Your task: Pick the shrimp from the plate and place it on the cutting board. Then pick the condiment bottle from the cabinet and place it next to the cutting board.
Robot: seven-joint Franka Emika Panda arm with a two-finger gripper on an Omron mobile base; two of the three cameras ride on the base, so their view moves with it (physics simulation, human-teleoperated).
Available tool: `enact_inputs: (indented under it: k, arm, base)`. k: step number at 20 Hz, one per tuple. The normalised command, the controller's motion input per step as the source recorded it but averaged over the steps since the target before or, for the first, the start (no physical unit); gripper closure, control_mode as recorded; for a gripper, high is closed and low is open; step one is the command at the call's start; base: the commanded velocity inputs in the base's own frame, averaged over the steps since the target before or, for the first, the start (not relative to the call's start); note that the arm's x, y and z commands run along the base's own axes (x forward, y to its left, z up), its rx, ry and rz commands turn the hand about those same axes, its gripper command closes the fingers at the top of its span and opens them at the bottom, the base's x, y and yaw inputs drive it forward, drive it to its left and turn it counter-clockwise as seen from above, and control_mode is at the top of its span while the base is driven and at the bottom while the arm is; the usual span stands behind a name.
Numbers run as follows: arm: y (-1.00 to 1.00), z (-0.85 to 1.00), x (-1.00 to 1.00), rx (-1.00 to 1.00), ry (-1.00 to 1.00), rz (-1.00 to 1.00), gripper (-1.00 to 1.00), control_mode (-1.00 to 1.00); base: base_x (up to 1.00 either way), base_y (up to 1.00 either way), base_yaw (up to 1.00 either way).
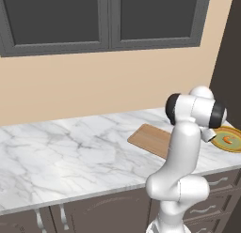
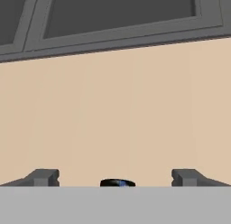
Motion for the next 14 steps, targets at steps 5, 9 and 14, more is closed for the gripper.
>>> enact_inputs:
  k: [5, 9, 14]
  arm:
    - [0.07, 0.22, -0.22, 0.0, -0.06, 0.01, -1.0, -1.0]
    - [0.05, 0.22, -0.33, 0.0, -0.02, 0.0, -1.0, -1.0]
    - [0.0, 0.24, -0.32, 0.0, 0.0, 0.0, -1.0, -1.0]
  base:
    - [0.0, 0.0, 0.0]
    - [0.0, 0.0, 0.0]
    - [0.0, 0.0, 0.0]
